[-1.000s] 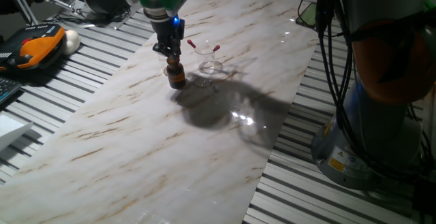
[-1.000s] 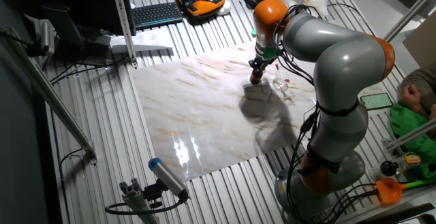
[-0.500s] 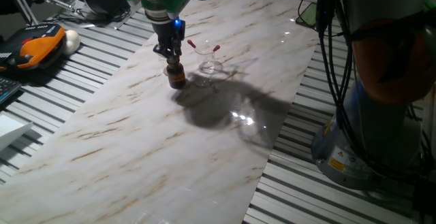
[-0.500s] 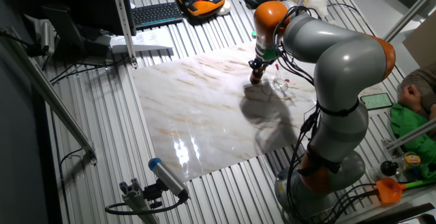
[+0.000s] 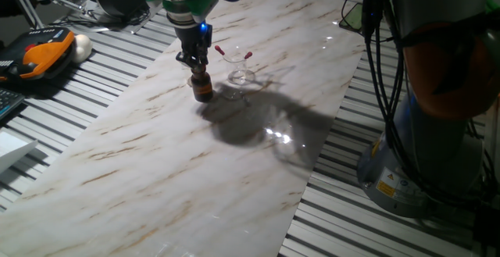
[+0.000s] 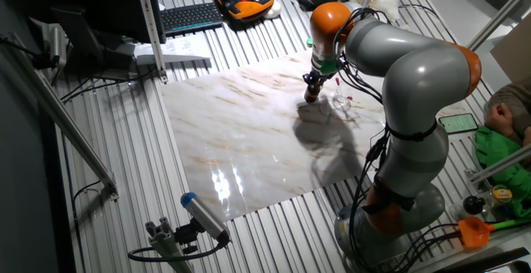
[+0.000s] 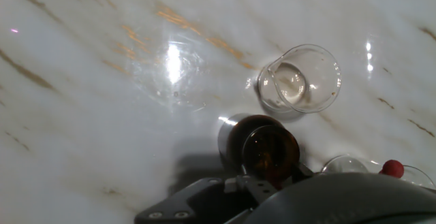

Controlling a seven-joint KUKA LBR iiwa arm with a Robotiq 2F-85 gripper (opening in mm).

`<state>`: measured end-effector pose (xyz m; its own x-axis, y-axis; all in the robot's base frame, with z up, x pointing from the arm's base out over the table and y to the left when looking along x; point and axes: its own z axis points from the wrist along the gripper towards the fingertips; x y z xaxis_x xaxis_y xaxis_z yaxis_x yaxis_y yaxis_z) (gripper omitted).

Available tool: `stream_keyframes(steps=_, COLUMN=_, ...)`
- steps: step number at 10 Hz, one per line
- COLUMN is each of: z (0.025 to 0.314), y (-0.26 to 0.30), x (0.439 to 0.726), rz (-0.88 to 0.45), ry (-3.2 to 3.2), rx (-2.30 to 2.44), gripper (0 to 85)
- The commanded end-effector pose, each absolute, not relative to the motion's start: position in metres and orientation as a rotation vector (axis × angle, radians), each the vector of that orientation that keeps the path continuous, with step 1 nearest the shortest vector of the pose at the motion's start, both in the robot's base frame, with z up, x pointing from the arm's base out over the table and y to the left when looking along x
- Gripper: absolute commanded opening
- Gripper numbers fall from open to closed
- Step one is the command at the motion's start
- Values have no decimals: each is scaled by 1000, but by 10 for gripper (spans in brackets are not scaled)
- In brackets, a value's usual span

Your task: Transfer liquid using a dropper

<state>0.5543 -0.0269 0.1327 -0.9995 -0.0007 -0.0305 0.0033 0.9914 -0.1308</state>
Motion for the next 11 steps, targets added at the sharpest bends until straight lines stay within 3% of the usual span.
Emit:
stream_keyframes(steps=1, z=133, y=-27, x=554, rz=-198, ry=3107, rx=-6, gripper=340)
stream_keyframes(steps=2, z=132, y=-27, x=554, rz=-198, ry=3107, rx=-8, gripper=170)
stream_keyframes(steps=7, z=132, y=-27, x=555, rz=-189, ry=3115, rx=-26, gripper=170)
stream_keyframes(steps=11, z=149, y=-26, x=555, rz=-195, ry=3136, rx=-25, gripper=170)
